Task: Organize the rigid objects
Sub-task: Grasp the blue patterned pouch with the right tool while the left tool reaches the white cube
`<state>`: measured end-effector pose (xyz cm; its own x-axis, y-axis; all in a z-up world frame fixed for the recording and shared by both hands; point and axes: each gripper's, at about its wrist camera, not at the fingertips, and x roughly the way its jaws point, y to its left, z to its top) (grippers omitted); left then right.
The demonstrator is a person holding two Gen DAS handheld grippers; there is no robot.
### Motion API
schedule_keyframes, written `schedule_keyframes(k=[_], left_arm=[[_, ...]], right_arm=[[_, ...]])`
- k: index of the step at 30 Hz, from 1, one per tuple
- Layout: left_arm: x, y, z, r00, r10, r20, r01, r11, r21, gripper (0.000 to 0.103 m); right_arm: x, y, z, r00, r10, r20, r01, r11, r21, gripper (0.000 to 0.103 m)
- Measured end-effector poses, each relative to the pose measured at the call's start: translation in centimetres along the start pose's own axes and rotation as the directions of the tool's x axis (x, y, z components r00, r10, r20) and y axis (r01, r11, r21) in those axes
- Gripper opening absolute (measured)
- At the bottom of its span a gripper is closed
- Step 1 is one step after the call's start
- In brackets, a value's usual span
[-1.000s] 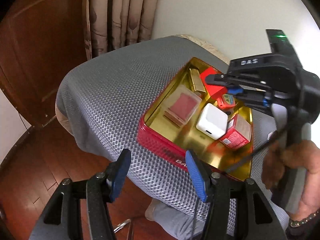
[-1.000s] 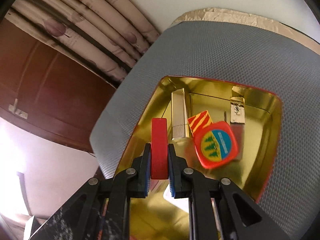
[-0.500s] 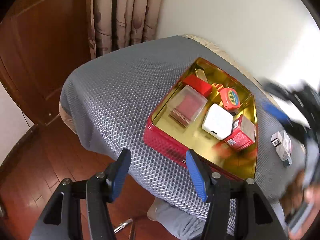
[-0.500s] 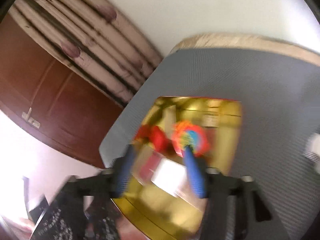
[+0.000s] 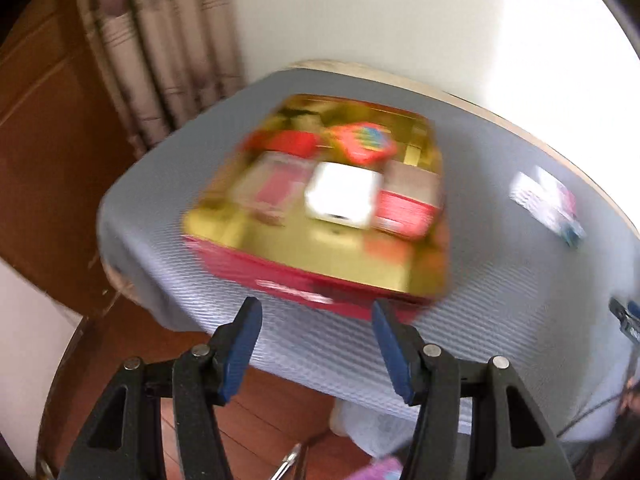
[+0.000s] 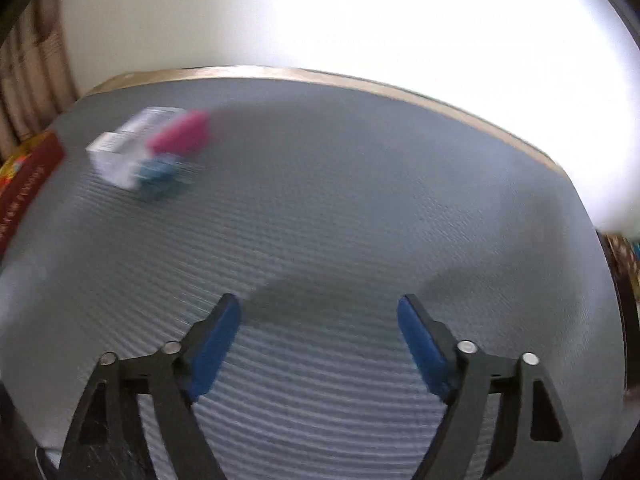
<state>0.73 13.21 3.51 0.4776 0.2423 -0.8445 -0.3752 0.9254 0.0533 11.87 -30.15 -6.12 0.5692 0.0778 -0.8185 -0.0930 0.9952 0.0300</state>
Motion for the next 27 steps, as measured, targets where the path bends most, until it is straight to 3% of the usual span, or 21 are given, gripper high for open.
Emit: schedule_keyframes(k=[6,11,16,23,27], left_arm=[[-0.3,-6.7,0.9,0.992,-0.121,-0.044,0.124,0.989,0.077,0.058],[0.1,-10.4,1.1,0.990,-0.123,-0.064,0.130,0.985,0.115,0.058],[0.9,-11.4,1.0,0.989,-0.106,-0.104,0.119,0.985,0.123,0.058],[2.3,-10.1,1.4,0.982,-0.113,-0.151,0.124,0.990,0.066,0.058],[3.6,-9.9,1.9,0.977,-0.118,-0.178,0.128,0.991,0.046,0.058]], right_arm=[[-0.5,-2.2,0.1,0.994,0.096,0.045,-0.100,0.991,0.085,0.093],[-1.6,1.0,2.5,0.955,0.277,0.107,-0.278,0.961,-0.002,0.094],[0.7,6.3,6.0,0.945,0.320,0.073,-0.310,0.943,-0.123,0.094],[3.7,10.4,7.4,0.947,0.320,0.030,-0.305,0.924,-0.233,0.093],[4.8,11.7,7.9,0.949,0.316,-0.006,-0.305,0.909,-0.284,0.077]])
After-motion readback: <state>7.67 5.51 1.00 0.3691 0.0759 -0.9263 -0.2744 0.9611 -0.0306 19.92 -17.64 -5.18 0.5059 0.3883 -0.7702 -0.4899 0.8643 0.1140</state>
